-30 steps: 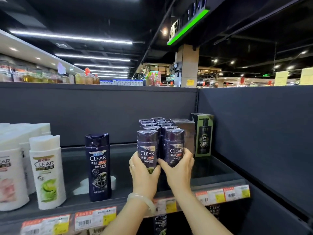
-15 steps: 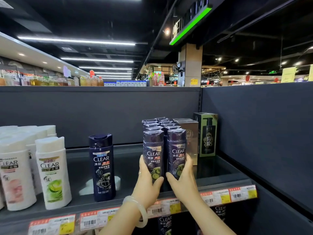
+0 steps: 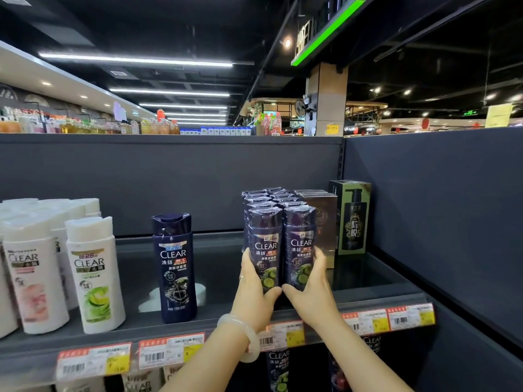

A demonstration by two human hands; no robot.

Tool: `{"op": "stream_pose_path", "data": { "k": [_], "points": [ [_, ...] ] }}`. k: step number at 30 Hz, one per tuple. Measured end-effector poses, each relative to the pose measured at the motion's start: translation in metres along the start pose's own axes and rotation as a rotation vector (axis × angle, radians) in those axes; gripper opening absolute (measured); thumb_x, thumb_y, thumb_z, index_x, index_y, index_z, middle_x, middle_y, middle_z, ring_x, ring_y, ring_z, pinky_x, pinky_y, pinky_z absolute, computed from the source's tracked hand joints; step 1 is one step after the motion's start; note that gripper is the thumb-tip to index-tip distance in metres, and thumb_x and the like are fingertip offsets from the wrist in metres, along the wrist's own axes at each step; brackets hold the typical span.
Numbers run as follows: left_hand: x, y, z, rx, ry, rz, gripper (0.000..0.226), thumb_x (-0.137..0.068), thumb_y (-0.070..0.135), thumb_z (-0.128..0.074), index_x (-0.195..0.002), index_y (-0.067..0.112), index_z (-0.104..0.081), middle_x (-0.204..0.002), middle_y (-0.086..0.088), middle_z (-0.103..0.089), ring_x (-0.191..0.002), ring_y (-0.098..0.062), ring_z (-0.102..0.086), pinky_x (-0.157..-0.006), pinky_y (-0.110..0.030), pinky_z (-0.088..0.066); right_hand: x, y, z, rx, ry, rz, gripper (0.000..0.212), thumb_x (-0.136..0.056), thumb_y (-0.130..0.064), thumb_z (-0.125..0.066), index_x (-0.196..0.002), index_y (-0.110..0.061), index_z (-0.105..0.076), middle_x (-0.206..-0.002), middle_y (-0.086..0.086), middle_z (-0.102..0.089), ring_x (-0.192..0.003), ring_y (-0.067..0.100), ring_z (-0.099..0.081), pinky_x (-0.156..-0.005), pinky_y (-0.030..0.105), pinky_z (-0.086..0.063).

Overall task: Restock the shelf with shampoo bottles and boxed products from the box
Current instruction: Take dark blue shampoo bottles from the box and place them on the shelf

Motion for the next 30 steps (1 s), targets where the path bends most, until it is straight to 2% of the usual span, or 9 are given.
{"op": "stream_pose_path", "data": {
  "k": [5, 11, 15, 18, 21, 24, 26, 28, 30],
  "points": [
    [0.000, -0.002, -0.001, -0.021, -0.054, 0.021, 0.099, -0.083, -0.006, -0.056, -0.143, 0.035, 0.010, -0.142, 0.001, -0.033, -0.129, -0.013, -0.039, -0.110, -0.040, -0.034, 0.000, 0.002, 0.000, 0.005, -0.021, -0.001, 0.089, -0.079, -0.005, -0.065, -0.133, -0.043, -0.006, -0.125, -0.010, -0.041, -0.113, 0.009, -0.044, -0.091, 0.026, -0.033],
    [-0.002, -0.002, -0.003, -0.048, -0.030, 0.032, 0.099, -0.083, -0.006, -0.057, -0.143, 0.034, 0.012, -0.141, 0.002, -0.036, -0.125, -0.012, -0.043, -0.109, -0.036, -0.036, 0.000, 0.002, -0.001, 0.005, -0.022, -0.001, 0.088, -0.079, -0.006, -0.065, -0.134, -0.041, -0.006, -0.124, -0.009, -0.043, -0.112, 0.010, -0.045, -0.092, 0.027, -0.034],
    [-0.002, -0.004, -0.002, -0.059, -0.015, 0.022, 0.100, -0.083, -0.004, -0.058, -0.143, 0.035, 0.012, -0.141, 0.002, -0.036, -0.126, -0.013, -0.043, -0.109, -0.040, -0.036, 0.000, 0.002, 0.000, -0.003, -0.020, -0.008, 0.092, -0.077, -0.005, -0.067, -0.137, -0.037, -0.006, -0.129, -0.006, -0.043, -0.114, 0.011, -0.045, -0.093, 0.026, -0.035],
    [-0.001, -0.006, -0.001, -0.056, -0.010, 0.024, 0.103, -0.081, -0.002, -0.061, -0.143, 0.034, 0.013, -0.141, 0.001, -0.036, -0.127, -0.014, -0.042, -0.108, -0.042, -0.037, 0.001, 0.003, 0.001, -0.028, -0.023, -0.028, 0.099, -0.074, -0.006, -0.071, -0.141, -0.034, -0.004, -0.137, -0.004, -0.038, -0.122, 0.011, -0.041, -0.100, 0.028, -0.035],
    [0.002, -0.007, 0.003, -0.027, 0.038, 0.007, 0.104, -0.076, 0.000, -0.067, -0.144, 0.032, 0.005, -0.142, -0.001, -0.033, -0.131, -0.015, -0.037, -0.109, -0.044, -0.035, 0.006, 0.000, 0.006, -0.046, -0.006, -0.032, 0.101, -0.074, -0.006, -0.072, -0.144, -0.029, -0.003, -0.145, -0.001, -0.028, -0.129, 0.013, -0.033, -0.106, 0.030, -0.030],
    [0.012, -0.004, 0.016, -0.118, 0.185, -0.061, 0.098, -0.073, 0.007, -0.073, -0.144, 0.028, -0.010, -0.143, 0.005, -0.030, -0.134, -0.010, -0.028, -0.113, -0.038, -0.030, 0.018, -0.012, 0.021, 0.021, 0.130, 0.040, 0.090, -0.077, -0.006, -0.069, -0.144, -0.025, -0.012, -0.146, 0.002, -0.026, -0.135, 0.015, -0.027, -0.111, 0.033, -0.027],
    [0.025, 0.005, 0.024, -0.197, 0.294, -0.174, 0.085, -0.073, 0.012, -0.074, -0.136, 0.036, -0.023, -0.134, 0.017, -0.033, -0.129, -0.002, -0.029, -0.111, -0.027, -0.028, 0.030, -0.029, 0.029, 0.113, 0.228, 0.172, 0.077, -0.079, -0.005, -0.067, -0.141, -0.018, -0.023, -0.139, 0.002, -0.033, -0.130, 0.013, -0.032, -0.109, 0.030, -0.029],
    [0.043, 0.012, 0.029, -0.289, 0.351, -0.285, 0.077, -0.073, 0.015, -0.075, -0.127, 0.044, -0.028, -0.124, 0.024, -0.035, -0.122, 0.002, -0.033, -0.106, -0.018, -0.028, 0.043, -0.049, 0.027, 0.193, 0.235, 0.337, 0.063, -0.079, -0.004, -0.066, -0.134, -0.014, -0.038, -0.129, 0.002, -0.040, -0.120, 0.009, -0.037, -0.103, 0.022, -0.030],
    [0.064, 0.008, 0.031, -0.448, 0.391, -0.365, 0.067, -0.073, 0.018, -0.076, -0.130, 0.025, -0.041, -0.126, 0.010, -0.045, -0.120, -0.005, -0.038, -0.105, -0.023, -0.031, 0.058, -0.061, 0.012, 0.266, 0.160, 0.468, 0.051, -0.078, -0.004, -0.066, -0.125, -0.012, -0.049, -0.121, 0.002, -0.047, -0.114, 0.010, -0.042, -0.100, 0.021, -0.032]
  ]
}}
Point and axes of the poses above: each hand's wrist, its own x-axis away from the middle knuckle, its own z-axis out of the back of the hand, y = z × x, the point moved 9 cm from there along -x, towards the middle knuckle
